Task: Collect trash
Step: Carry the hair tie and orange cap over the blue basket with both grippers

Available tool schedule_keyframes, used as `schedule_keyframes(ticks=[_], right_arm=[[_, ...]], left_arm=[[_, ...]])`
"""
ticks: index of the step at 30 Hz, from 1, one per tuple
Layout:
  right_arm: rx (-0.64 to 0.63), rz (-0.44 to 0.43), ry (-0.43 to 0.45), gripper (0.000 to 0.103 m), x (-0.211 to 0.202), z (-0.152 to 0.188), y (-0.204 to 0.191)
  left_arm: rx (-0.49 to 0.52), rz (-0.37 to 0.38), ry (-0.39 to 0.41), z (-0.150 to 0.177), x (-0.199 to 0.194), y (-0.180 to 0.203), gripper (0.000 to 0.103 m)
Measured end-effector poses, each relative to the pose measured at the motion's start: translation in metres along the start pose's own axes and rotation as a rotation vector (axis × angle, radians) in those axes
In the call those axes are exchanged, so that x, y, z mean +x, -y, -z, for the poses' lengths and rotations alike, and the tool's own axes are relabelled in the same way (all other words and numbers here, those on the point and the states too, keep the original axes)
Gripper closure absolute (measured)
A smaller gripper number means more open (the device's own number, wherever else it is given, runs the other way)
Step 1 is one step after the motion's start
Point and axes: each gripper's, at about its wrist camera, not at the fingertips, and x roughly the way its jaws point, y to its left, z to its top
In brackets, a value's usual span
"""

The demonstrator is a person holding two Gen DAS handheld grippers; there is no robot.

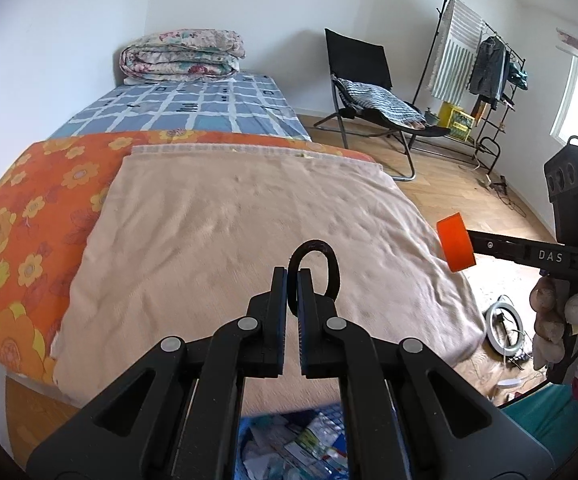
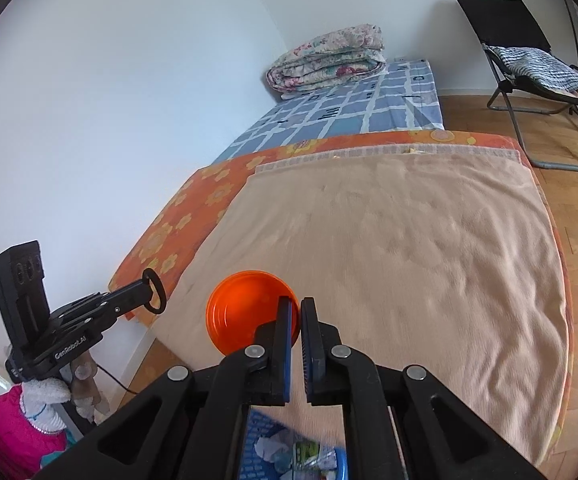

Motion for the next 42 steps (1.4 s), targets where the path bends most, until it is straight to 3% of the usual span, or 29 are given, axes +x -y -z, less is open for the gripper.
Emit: schedule_keyframes(ticks=[8, 16, 34, 42], right_arm=[[-0.005, -0.018, -0.013, 0.101, -0.027, 0.039, 0.001], [-0.039, -0.025, -0.094, 0.101, -0.031, 0.082, -0.006], [-0.175, -0.038, -0.345, 0.101, 0.014, 0.153, -0.034], [-0.222, -0.030, -0.402, 0.101, 0.030, 0.166, -0.044]], left_arm=[[-0.029, 0.024, -0.039, 0.034, -0.016, -0.001, 0.100], [-0.019, 0.032, -0.146, 0.074, -0.005, 0.000, 0.100], [0.012, 0.084, -0.394, 0.156, 0.027, 0.010, 0.100], [0.012, 0.080, -0.486, 0.187, 0.038, 0.012, 0.100]])
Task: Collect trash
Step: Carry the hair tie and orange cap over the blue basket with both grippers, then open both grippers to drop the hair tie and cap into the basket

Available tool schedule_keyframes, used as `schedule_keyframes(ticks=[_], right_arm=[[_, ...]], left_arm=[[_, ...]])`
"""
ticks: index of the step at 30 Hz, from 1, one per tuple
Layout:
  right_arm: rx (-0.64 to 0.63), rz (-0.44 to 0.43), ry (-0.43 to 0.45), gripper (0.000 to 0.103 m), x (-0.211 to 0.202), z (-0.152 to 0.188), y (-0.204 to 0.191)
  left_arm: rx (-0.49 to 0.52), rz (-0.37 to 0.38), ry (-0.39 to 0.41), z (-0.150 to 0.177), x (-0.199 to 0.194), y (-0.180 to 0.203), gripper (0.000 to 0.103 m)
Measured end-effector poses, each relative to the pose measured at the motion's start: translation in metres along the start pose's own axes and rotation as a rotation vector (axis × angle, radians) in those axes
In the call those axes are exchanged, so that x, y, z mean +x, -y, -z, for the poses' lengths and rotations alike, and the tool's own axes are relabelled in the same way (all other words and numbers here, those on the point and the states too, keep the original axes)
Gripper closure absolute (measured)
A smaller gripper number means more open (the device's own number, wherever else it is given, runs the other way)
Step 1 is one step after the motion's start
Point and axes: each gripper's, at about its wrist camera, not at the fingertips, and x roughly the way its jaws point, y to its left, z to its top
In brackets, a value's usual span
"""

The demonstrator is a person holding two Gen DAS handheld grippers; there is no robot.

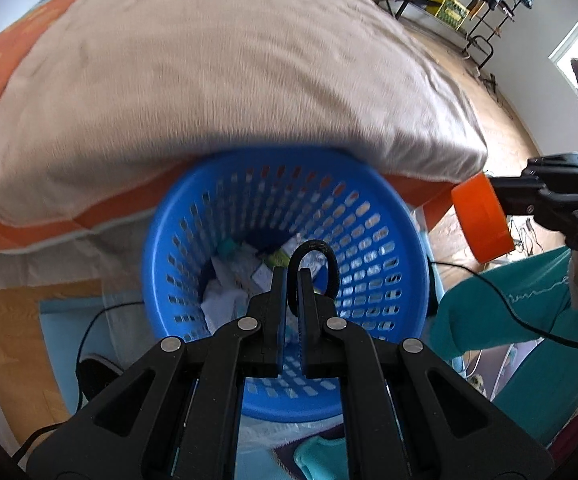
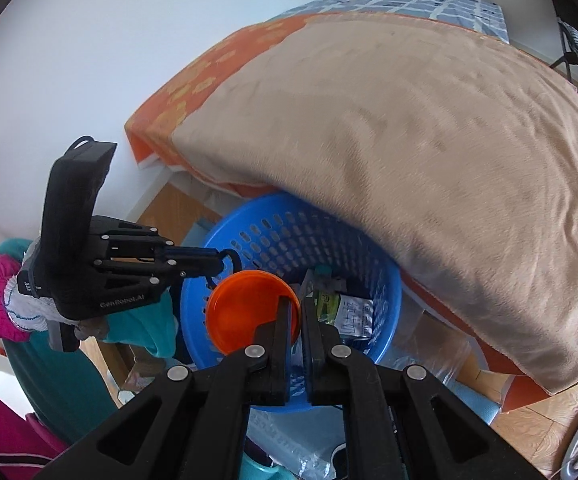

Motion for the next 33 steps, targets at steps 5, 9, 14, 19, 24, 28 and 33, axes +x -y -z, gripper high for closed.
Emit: schedule_keyframes(ticks=[5, 9, 14, 19, 24, 28, 33], right_arm=[[-0.011, 0.013, -0.037, 0.101, 0.014, 0.001, -0.003], [-0.011, 0.041, -0.057, 0.101, 0.022, 0.003, -0.003], [-0.005, 0.067, -0.086, 0.100, 0.033, 0.008, -0.003], [-0.011, 0.086, -0.094, 0.094, 0.039, 0.007, -0.009], [-0.024, 0.103, -0.079, 0.079, 0.035, 0.008, -0.012], [-0.019, 0.108, -0.079, 0.075, 0.034, 0.007, -0.010], [-0.023, 0.114, -0.073, 0.060, 0.033, 0.007, -0.010]], left_arm=[[0.003, -0.004, -0.032, 0.011, 0.009, 0.003, 0.100], [-0.015, -0.005, -0.052, 0.015, 0.017, 0.001, 0.100], [-0.049, -0.009, -0.057, 0.013, 0.019, -0.007, 0.100], [-0.069, -0.009, -0.046, 0.009, 0.016, -0.012, 0.100], [-0.099, -0.014, -0.040, 0.006, 0.014, -0.018, 0.100], [-0.107, -0.021, -0.044, 0.005, 0.015, -0.020, 0.099], [-0.113, -0.025, -0.034, 0.004, 0.013, -0.019, 0.071]])
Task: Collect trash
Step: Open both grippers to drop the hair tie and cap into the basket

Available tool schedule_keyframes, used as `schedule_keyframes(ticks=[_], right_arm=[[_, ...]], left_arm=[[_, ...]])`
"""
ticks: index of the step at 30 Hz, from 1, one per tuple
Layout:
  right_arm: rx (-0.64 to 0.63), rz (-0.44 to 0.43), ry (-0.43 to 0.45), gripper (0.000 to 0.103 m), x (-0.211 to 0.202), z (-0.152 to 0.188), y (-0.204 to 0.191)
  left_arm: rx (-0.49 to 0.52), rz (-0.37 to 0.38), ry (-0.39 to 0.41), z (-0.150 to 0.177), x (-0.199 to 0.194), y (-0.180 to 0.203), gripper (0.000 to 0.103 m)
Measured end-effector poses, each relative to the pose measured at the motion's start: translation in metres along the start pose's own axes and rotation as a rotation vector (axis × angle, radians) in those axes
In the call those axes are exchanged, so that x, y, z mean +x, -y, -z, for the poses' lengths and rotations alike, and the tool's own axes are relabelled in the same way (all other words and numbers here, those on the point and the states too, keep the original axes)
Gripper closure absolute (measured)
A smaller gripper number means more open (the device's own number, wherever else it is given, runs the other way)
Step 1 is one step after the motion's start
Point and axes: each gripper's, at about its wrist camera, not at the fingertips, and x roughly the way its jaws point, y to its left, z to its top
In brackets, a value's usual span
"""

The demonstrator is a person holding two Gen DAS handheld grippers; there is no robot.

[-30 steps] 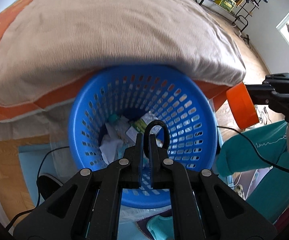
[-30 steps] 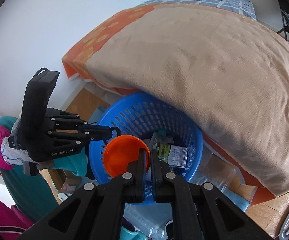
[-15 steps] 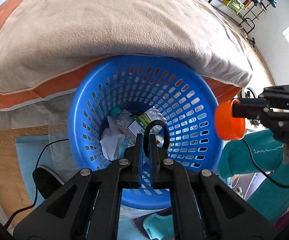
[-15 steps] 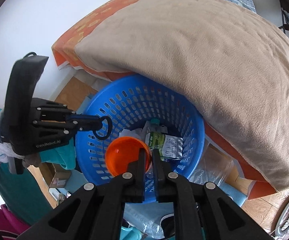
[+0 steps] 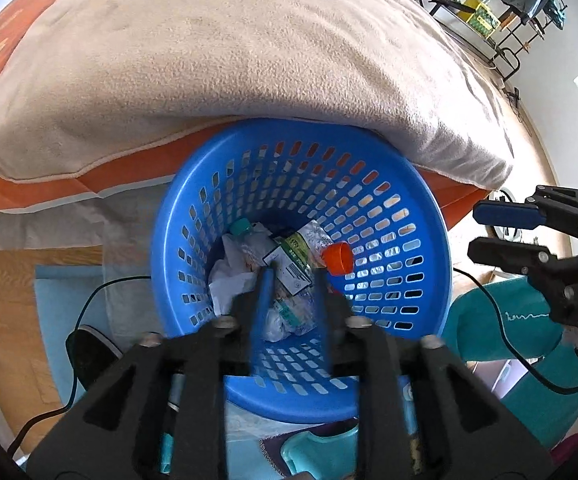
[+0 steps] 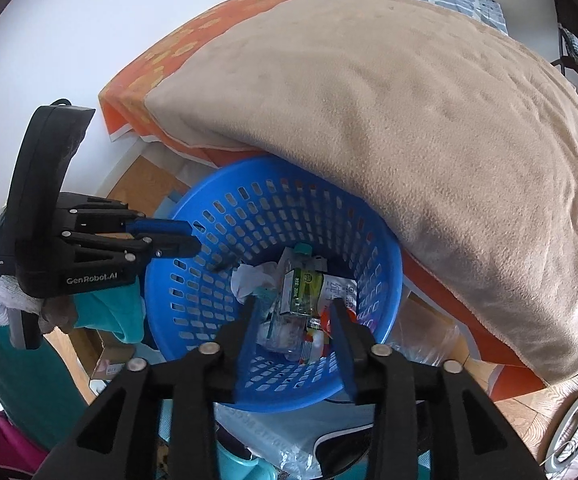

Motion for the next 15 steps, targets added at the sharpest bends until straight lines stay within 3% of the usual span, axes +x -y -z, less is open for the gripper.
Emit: schedule_keyframes(ticks=[2, 8, 10, 15], right_arm=[[-0.004, 0.009, 0.004, 0.048, -0.0004, 0.0002, -0.0007], [-0.012, 0.038, 0.015, 0.030, -0.0029, -0.0008, -0.0009], [-0.014, 0.047, 0.017, 0.027, -0.0034, -0.0003, -0.0016], [-0.019, 0.071, 0.029, 0.022, -0.0056, -0.0018, -0.0034]], left_arm=[[-0.006, -0.007, 0.011, -0.0005, -0.0017, -0.0003, 0.064], [-0.031, -0.027, 0.015, -0.0032, -0.0033, -0.0047, 0.057], [-0.035, -0.027, 0.014, -0.0032, -0.0031, -0.0053, 0.053], [-0.036, -0.028, 0.025, -0.0058, -0.0061, -0.0033, 0.053]])
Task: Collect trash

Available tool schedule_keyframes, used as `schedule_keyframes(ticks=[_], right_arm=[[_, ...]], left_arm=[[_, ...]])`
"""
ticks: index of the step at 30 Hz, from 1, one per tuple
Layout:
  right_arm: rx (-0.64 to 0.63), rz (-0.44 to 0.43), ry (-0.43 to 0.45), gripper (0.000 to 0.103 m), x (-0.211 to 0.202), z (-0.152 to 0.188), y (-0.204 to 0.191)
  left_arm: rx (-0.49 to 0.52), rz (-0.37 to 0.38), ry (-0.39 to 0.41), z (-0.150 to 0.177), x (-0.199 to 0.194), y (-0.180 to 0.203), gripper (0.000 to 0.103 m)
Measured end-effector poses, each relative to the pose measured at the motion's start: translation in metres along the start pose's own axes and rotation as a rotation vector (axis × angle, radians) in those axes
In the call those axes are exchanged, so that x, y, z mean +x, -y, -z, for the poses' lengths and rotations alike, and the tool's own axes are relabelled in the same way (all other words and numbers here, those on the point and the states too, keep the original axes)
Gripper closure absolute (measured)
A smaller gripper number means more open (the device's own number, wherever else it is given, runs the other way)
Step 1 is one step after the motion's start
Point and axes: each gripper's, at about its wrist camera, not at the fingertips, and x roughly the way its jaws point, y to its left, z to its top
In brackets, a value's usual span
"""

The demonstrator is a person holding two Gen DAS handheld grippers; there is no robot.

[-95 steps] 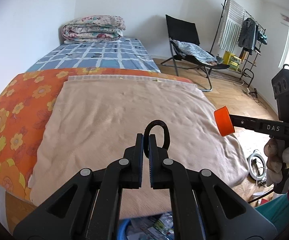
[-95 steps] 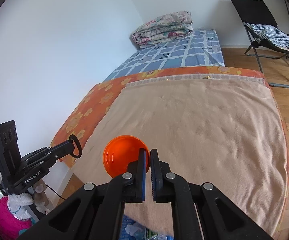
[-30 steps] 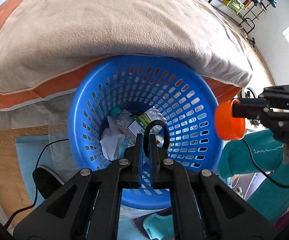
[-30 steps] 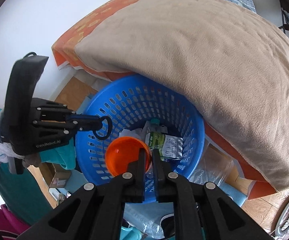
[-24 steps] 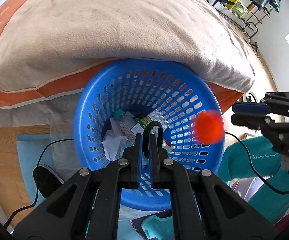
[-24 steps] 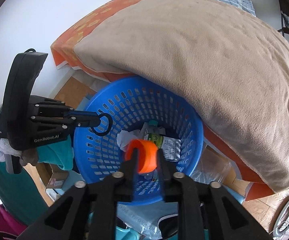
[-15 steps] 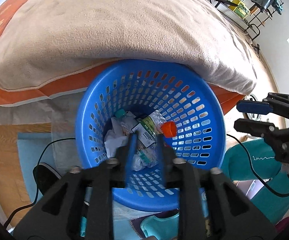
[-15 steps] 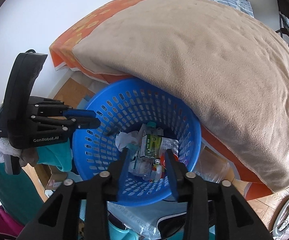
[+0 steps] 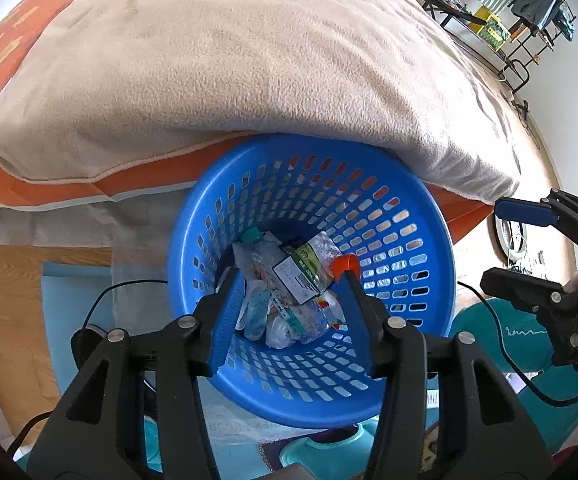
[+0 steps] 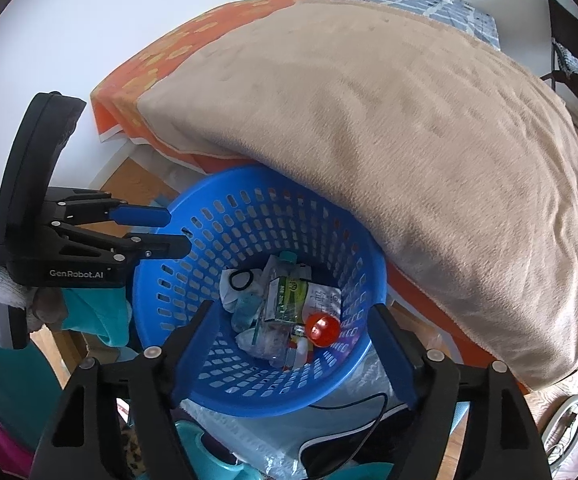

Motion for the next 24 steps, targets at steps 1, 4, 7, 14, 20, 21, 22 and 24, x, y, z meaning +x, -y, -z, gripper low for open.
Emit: schedule_keyframes(ticks=[1, 4, 7, 14, 20, 21, 22, 24], right_arm=[[0.001, 0.007, 0.006, 0.021, -0.001, -0.001, 0.000], [0.013, 0.013, 0.024, 0.020, -0.007, -0.003, 0.003], [0.027, 0.022, 0.051, 0.019, -0.014, -0.008, 0.006], [0.040, 0.039, 0.091, 0.017, -0.026, -0.014, 0.010], [0.059, 0.058, 0.154, 0.014, -0.043, -0.027, 0.014], [0.061, 0.062, 0.166, 0.014, -0.046, -0.029, 0.014], [0.064, 0.068, 0.181, 0.014, -0.050, -0.032, 0.015], [0.070, 0.077, 0.206, 0.014, -0.056, -0.037, 0.016]], left_arm=[[-0.003, 0.002, 0.004, -0.001, -0.001, 0.000, 0.053], [-0.012, 0.004, 0.025, -0.008, -0.008, 0.000, 0.053], [-0.013, 0.009, 0.057, -0.017, -0.017, 0.003, 0.052], [-0.015, 0.004, 0.130, -0.036, -0.034, 0.007, 0.042], [-0.023, 0.003, 0.191, -0.051, -0.050, 0.010, 0.042], [-0.023, 0.004, 0.204, -0.053, -0.053, 0.010, 0.042], [-0.023, 0.004, 0.217, -0.055, -0.057, 0.011, 0.042], [-0.019, 0.001, 0.255, -0.061, -0.066, 0.013, 0.042]])
